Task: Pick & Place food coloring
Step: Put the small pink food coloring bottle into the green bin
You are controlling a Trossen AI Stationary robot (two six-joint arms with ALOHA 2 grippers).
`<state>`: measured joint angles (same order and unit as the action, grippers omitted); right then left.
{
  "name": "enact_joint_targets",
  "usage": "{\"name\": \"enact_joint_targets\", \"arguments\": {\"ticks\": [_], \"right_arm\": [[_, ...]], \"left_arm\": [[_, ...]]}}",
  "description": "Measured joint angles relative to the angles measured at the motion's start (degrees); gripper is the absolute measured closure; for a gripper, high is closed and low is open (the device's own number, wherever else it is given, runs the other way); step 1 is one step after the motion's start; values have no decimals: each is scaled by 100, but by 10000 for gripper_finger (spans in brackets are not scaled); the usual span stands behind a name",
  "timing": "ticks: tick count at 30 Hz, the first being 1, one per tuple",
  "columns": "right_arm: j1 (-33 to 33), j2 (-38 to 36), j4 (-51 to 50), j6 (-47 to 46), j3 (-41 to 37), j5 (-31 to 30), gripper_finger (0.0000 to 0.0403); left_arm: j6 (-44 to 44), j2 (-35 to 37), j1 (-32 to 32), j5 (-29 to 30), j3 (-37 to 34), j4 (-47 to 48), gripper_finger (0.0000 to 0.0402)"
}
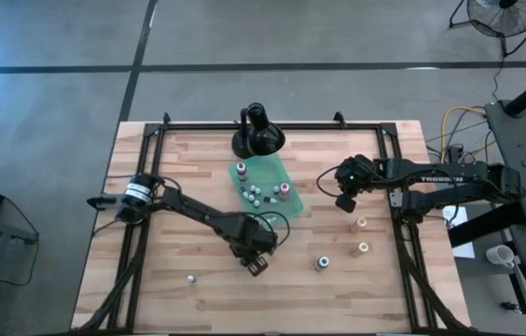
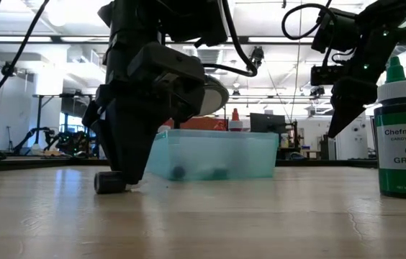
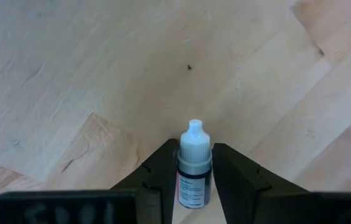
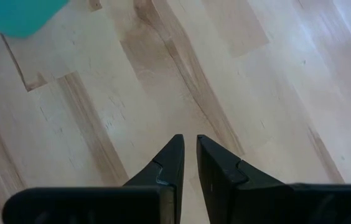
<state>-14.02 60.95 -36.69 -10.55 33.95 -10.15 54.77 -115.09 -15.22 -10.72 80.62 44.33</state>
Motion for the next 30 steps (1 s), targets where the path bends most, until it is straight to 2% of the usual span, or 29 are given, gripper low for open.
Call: {"name": "enact_joint_targets", "arguments": {"ticks": [8, 14, 17, 21, 25, 28, 30], "right_arm": [[-2, 0, 7, 2, 0, 2, 365], [-1, 0, 15, 2, 0, 2, 365], [0, 0, 17, 2, -1, 4, 365], [0, 0, 17, 29, -2, 7, 365], [0, 0, 26, 66, -2, -6, 365], [0, 2, 46, 68, -2, -13, 365], [0, 0, 55, 66, -2, -13, 365]], "left_arm": [[76, -4, 54, -85, -9, -56, 324], [77, -4, 54, -21, -9, -76, 366], [76, 64, 2, 240, -9, -146, 372], [110, 289, -126, 1060, -9, -111, 374], [234, 739, -401, 2419, -106, -338, 385], [952, 920, -672, 3668, -335, -305, 389], [1897, 1023, -854, 4332, -606, -282, 394]]}}
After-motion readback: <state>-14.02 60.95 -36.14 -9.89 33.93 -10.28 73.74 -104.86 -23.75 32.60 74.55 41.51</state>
